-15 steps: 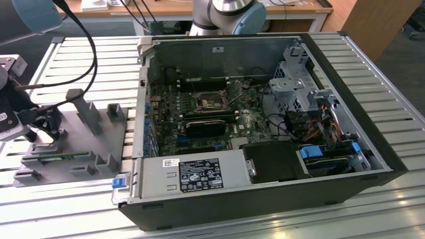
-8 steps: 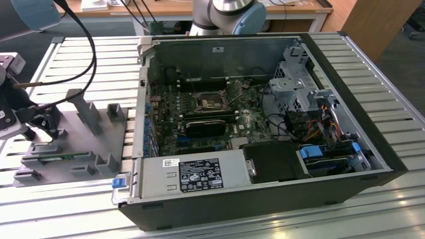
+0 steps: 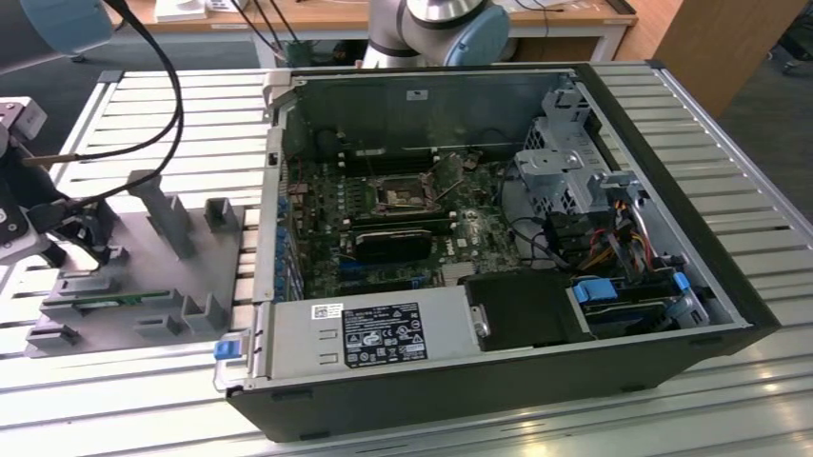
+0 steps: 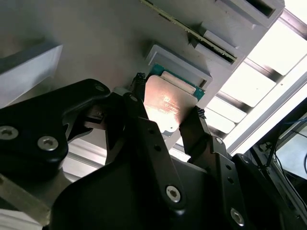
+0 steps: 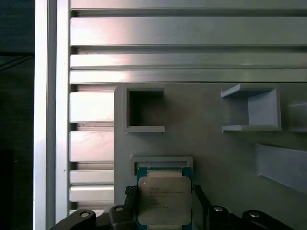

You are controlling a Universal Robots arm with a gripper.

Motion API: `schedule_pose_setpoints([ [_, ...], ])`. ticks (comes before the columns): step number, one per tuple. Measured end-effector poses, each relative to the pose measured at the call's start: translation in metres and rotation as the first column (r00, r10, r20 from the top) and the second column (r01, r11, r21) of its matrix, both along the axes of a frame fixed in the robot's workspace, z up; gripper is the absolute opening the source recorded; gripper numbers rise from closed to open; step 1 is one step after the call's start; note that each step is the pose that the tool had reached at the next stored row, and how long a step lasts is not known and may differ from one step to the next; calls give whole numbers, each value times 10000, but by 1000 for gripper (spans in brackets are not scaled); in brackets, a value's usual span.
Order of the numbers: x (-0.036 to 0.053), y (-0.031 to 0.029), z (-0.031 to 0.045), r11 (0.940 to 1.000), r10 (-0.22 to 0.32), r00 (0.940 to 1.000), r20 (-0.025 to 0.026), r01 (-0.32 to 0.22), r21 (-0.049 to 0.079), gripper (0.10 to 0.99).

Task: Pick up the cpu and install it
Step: 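Pick up the cpu and move it towards the insertion slot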

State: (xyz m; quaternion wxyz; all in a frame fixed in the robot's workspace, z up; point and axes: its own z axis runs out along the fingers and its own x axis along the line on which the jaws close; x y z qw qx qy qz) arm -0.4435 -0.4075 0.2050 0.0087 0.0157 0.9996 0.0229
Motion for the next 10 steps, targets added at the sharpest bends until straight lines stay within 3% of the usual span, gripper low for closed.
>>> schedule_pose_setpoints([
  [10, 0, 0, 58, 10000, 0, 10000, 0, 0, 2, 541],
])
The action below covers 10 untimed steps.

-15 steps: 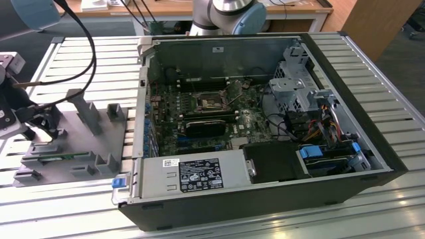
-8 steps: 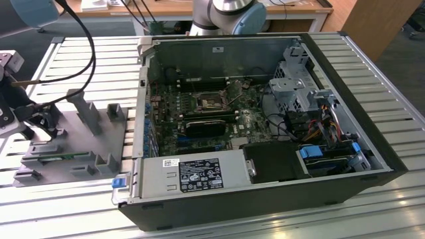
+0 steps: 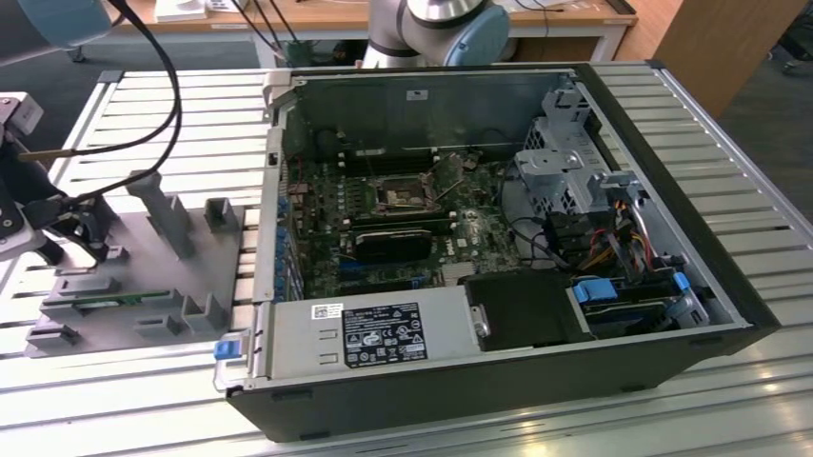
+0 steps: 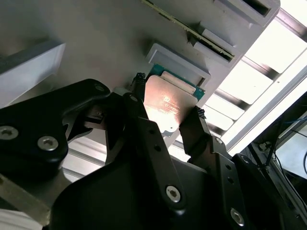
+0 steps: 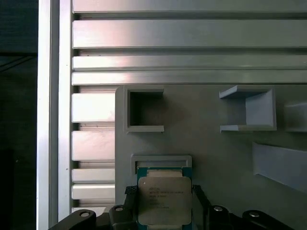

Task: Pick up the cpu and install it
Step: 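Pick up the cpu and move it towards the insertion slot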

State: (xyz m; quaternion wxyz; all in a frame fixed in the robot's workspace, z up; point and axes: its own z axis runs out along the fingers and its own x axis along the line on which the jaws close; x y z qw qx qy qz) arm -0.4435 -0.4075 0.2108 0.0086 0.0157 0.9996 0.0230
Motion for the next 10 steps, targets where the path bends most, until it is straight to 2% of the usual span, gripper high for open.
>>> schedule_pose_setpoints([
  [10, 0, 0, 72, 10000, 0, 10000, 1, 0, 2, 541],
])
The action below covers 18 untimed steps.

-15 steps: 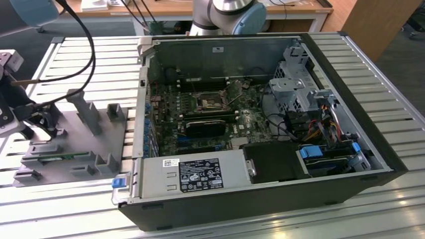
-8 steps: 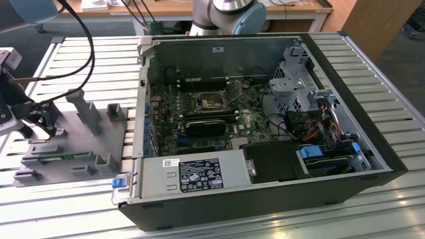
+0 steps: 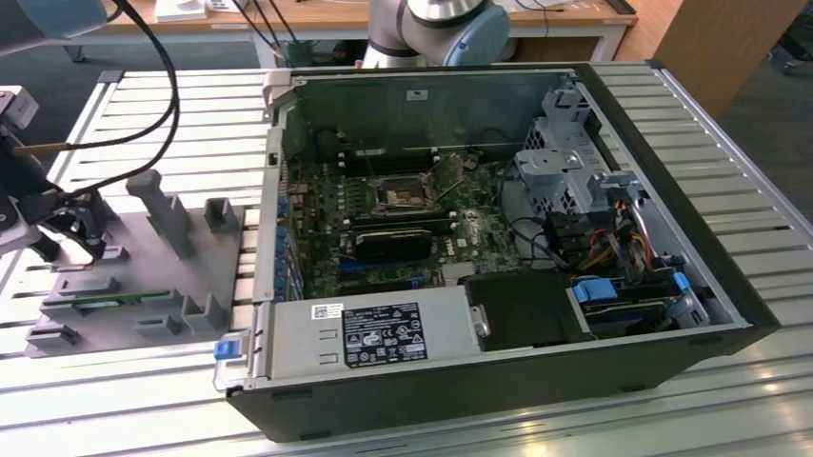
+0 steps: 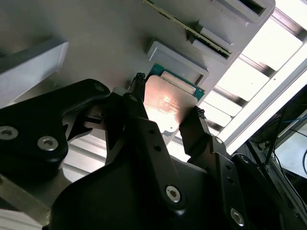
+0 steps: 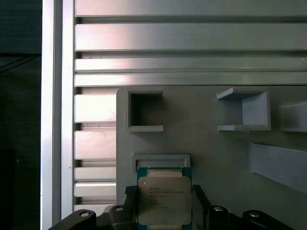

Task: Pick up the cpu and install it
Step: 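Pick up the cpu and move it towards the insertion slot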

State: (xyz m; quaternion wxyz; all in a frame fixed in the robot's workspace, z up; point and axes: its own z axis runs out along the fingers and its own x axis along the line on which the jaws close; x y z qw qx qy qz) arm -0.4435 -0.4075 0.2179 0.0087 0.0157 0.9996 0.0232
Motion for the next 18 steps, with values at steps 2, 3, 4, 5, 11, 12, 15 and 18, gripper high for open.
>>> schedule_pose_setpoints([
  [2, 0, 0, 12, 10000, 0, 10000, -1, 0, 0, 541],
  [3, 0, 0, 19, 10000, 0, 10000, 0, 0, 0, 541],
  [4, 0, 0, 26, 10000, 1, 10000, 0, -1, 0, 541],
  [5, 0, 0, 32, 10000, 1, 10000, 0, -1, 0, 541],
  [11, 0, 1, 45, 10000, 0, 10000, 2, 0, 1, 541],
  [12, 0, 1, 47, 10000, 0, 10000, 0, 0, 0, 541],
  [15, 0, 1, 52, 10000, 0, 10000, 0, 0, 0, 541],
  [18, 0, 1, 57, 10000, 0, 10000, -2, 0, -1, 541],
])
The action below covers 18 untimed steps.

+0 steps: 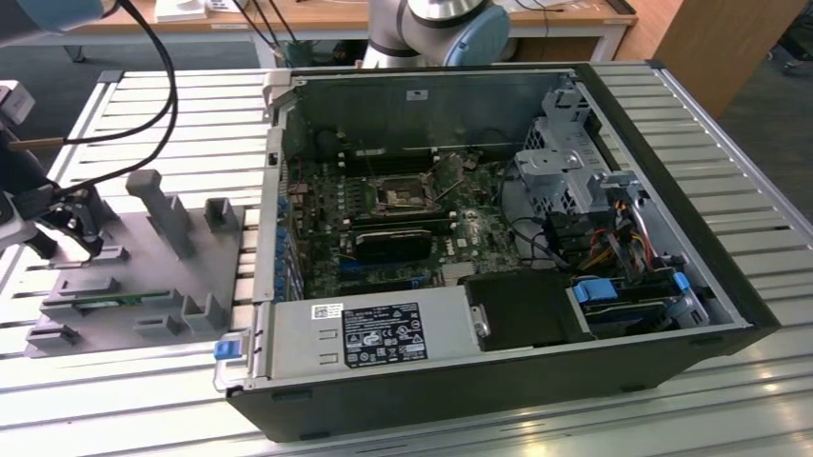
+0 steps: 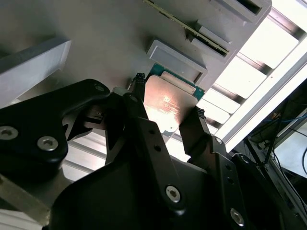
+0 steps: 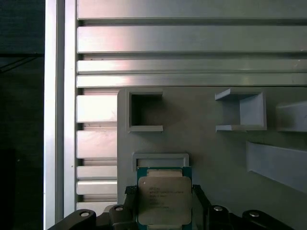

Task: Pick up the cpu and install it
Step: 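Pick up the cpu and move it towards the insertion slot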

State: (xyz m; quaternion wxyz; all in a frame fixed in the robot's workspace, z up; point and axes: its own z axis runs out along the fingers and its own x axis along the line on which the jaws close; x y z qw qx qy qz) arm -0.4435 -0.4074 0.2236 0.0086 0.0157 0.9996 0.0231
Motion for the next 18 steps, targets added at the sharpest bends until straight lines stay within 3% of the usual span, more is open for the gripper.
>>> schedule_pose_setpoints([
  [6, 0, 0, 14, 10000, 0, 10000, 2, 0, 1, 541],
  [8, 0, 9, 63, 10000, 0, 10000, 1, 0, 0, 541],
  [18, 0, 18, 84, 10000, 0, 10000, 2, 0, 1, 541],
])
